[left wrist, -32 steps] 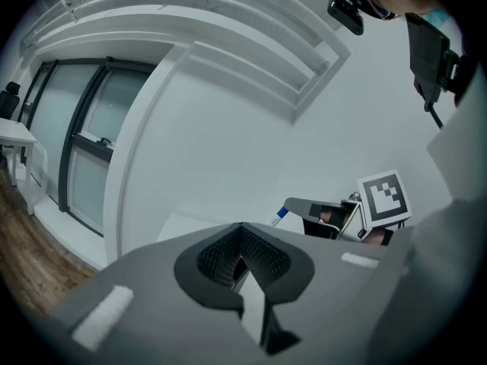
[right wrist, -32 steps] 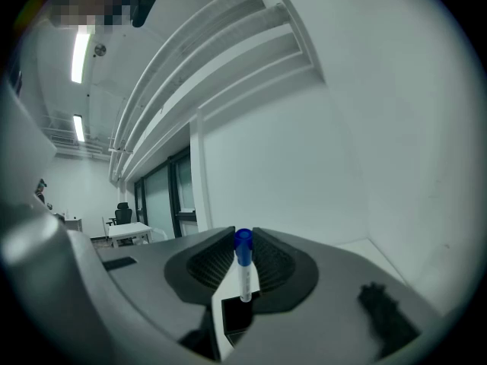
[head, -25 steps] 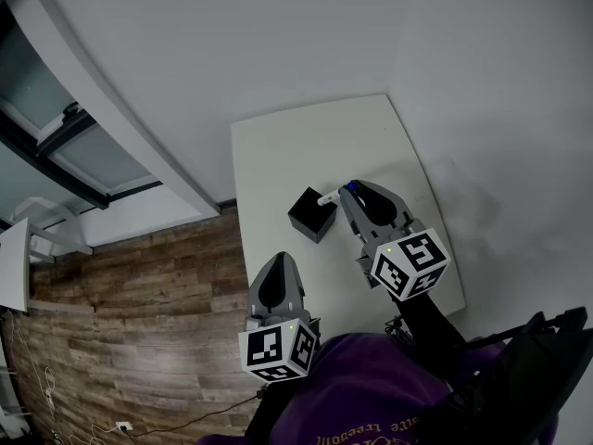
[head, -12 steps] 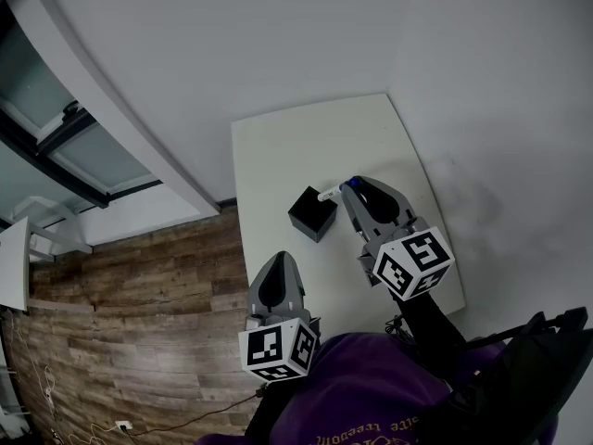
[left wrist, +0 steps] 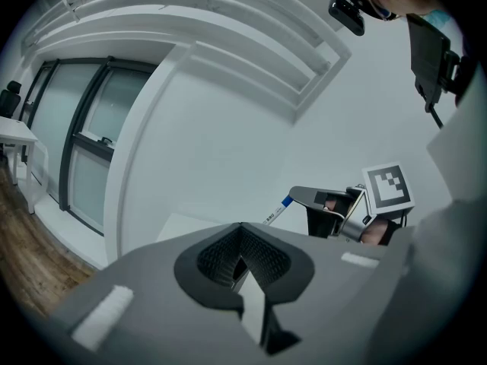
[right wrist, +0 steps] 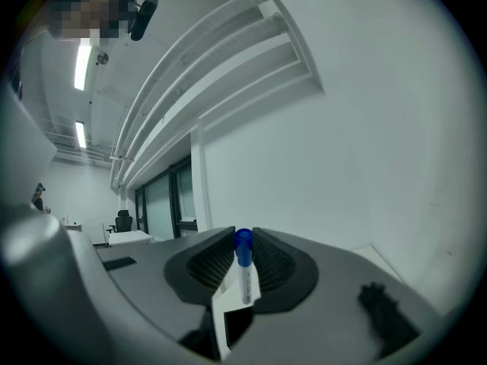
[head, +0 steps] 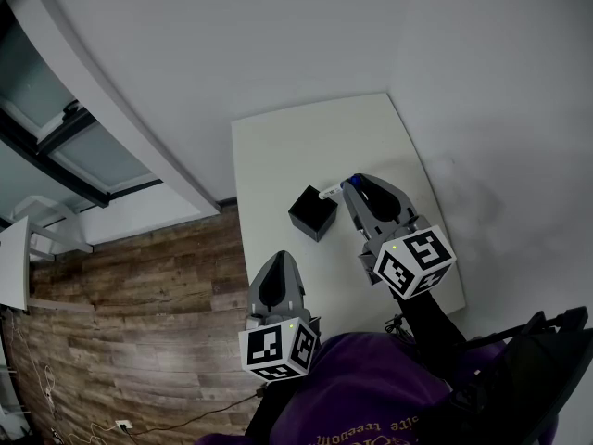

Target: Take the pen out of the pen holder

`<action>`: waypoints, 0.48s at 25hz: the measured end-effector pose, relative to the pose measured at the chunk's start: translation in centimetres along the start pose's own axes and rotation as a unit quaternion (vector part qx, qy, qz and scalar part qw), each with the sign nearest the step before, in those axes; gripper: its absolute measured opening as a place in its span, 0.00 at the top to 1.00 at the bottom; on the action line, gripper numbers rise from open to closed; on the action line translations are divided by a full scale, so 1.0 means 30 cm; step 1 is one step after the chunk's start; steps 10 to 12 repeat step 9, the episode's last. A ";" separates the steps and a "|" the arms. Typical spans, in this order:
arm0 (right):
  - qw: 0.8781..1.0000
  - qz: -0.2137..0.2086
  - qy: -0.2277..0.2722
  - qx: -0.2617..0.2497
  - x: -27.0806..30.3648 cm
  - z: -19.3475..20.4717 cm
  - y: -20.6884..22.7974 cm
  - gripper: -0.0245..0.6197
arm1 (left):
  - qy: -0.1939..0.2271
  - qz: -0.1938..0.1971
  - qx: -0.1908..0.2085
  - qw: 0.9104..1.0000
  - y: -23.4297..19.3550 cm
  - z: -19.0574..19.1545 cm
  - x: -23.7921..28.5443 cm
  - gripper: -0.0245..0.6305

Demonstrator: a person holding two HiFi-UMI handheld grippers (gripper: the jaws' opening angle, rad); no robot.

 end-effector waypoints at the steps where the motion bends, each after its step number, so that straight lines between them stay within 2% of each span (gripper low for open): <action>1: 1.000 -0.001 0.000 0.000 0.001 0.001 0.000 0.84 | 0.000 0.000 0.000 1.000 -0.001 0.000 0.000 0.95; 12: 1.000 -0.002 0.000 0.002 0.000 0.000 0.001 0.84 | -0.001 0.001 0.001 1.000 0.002 0.000 -0.001 0.95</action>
Point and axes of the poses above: the fingertips, and each gripper's own axes: x forward along the fingers, y to its right, z out of its underside, the point moved 6 cm from there along -x, backward along the fingers, and after that the axes turned 3 degrees about z, right-handed, at the moved point
